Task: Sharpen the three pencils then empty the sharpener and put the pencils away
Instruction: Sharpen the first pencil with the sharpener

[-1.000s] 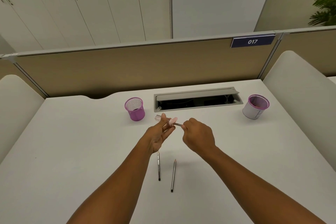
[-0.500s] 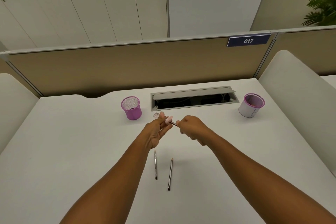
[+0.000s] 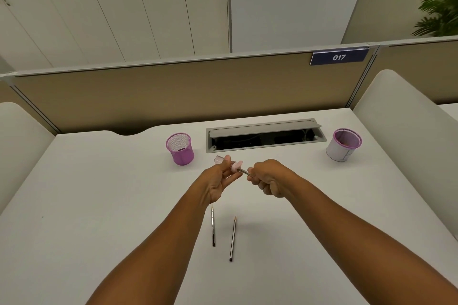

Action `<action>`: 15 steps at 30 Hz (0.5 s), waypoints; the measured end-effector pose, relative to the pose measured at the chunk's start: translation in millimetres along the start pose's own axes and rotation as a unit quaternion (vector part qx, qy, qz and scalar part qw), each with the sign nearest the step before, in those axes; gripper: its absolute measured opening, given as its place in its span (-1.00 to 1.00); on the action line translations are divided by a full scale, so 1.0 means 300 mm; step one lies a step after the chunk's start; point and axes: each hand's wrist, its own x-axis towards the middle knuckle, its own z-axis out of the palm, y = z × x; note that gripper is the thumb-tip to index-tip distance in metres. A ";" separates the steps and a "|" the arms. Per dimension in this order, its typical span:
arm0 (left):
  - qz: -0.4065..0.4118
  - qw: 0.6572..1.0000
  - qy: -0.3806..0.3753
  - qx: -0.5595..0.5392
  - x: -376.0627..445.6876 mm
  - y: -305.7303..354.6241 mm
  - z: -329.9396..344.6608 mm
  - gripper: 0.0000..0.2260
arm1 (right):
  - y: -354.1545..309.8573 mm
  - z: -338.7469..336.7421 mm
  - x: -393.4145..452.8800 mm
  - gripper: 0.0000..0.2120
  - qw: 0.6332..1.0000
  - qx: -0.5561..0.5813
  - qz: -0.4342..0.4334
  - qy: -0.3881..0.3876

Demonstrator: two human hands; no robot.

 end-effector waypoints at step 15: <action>-0.010 1.000 0.002 -0.013 -0.020 0.020 0.036 -0.80 | 0.097 0.042 0.025 -0.80 0.842 -0.345 -0.329 0.253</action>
